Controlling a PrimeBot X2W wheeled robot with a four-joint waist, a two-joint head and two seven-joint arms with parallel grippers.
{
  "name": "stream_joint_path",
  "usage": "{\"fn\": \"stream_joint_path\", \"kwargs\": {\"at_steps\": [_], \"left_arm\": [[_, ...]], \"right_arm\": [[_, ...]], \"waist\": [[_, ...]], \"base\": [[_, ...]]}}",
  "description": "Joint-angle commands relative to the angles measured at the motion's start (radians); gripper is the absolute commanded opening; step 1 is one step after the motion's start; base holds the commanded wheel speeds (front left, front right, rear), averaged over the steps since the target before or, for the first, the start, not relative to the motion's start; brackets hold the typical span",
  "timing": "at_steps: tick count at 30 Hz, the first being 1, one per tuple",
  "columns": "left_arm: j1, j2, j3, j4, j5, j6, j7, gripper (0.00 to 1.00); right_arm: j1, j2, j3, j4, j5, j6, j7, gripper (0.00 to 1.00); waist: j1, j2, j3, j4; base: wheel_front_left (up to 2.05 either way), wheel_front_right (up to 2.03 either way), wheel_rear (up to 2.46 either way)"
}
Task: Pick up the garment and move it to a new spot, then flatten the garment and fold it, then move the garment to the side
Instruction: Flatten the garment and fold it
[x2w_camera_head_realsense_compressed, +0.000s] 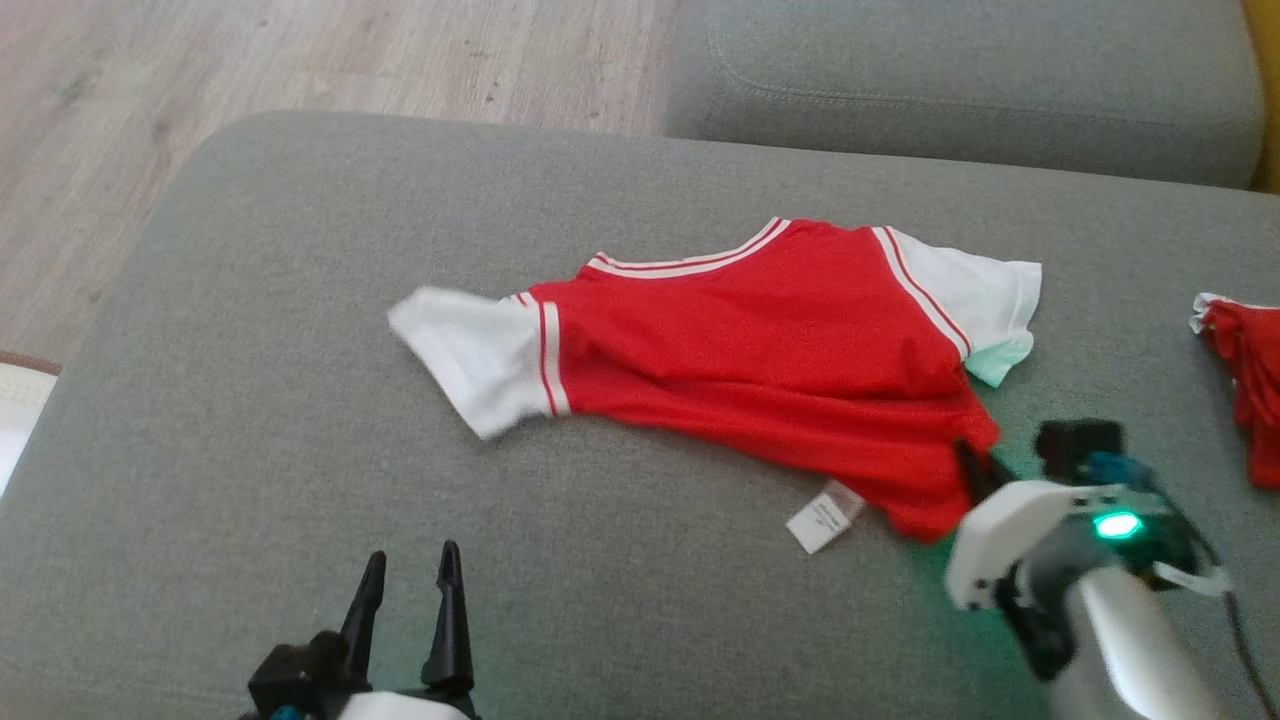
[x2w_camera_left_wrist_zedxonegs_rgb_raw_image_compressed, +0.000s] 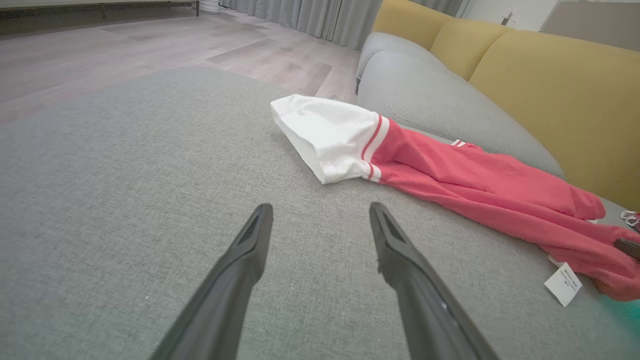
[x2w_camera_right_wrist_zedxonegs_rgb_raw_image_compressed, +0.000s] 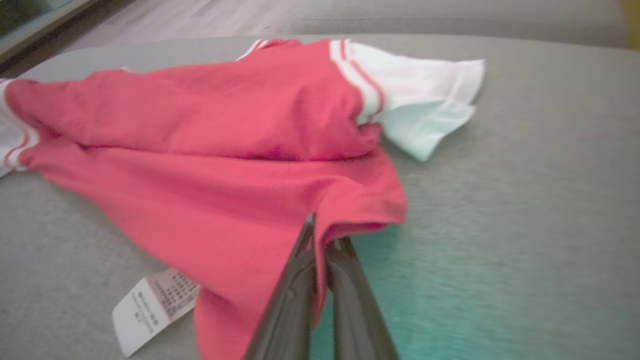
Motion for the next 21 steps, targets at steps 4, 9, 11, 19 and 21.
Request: {"fn": "stream_joint_path", "kwargs": {"at_steps": [4, 9, 11, 19, 21], "left_arm": [[-0.038, -0.004, 0.039, -0.019, 0.008, -0.005, -0.014, 1.0], [-0.049, -0.007, 0.038, -0.02, 0.012, -0.013, -0.015, 1.0], [-0.054, -0.008, 0.038, -0.019, 0.014, -0.015, -0.015, 1.0], [-0.082, -0.011, 0.033, -0.013, 0.022, -0.024, -0.015, 1.0], [-0.087, -0.011, 0.033, -0.01, 0.024, -0.024, -0.015, 1.0]], "right_arm": [[0.046, -0.062, -0.072, -0.147, -0.054, 0.007, 0.07, 0.0], [0.087, -0.138, -0.15, -0.262, -0.064, 0.007, 0.169, 0.0], [0.082, -0.17, -0.175, -0.279, -0.065, 0.007, 0.203, 0.0], [-0.006, -0.254, -0.213, -0.232, -0.109, 0.007, 0.227, 0.0], [-0.039, -0.252, -0.211, -0.208, -0.128, 0.007, 0.196, 0.53]], "waist": [[0.0, 0.0, -0.004, -0.008], [0.0, 0.0, 0.018, 0.005], [0.0, 0.0, 0.028, 0.012], [0.0, 0.0, 0.065, 0.039], [0.0, 0.0, 0.069, 0.039]], "base": [[0.0, 0.0, 0.0], [0.0, 0.0, 0.0], [0.0, 0.0, 0.0], [0.0, 0.0, 0.0], [0.0, 0.0, 0.0]]}}
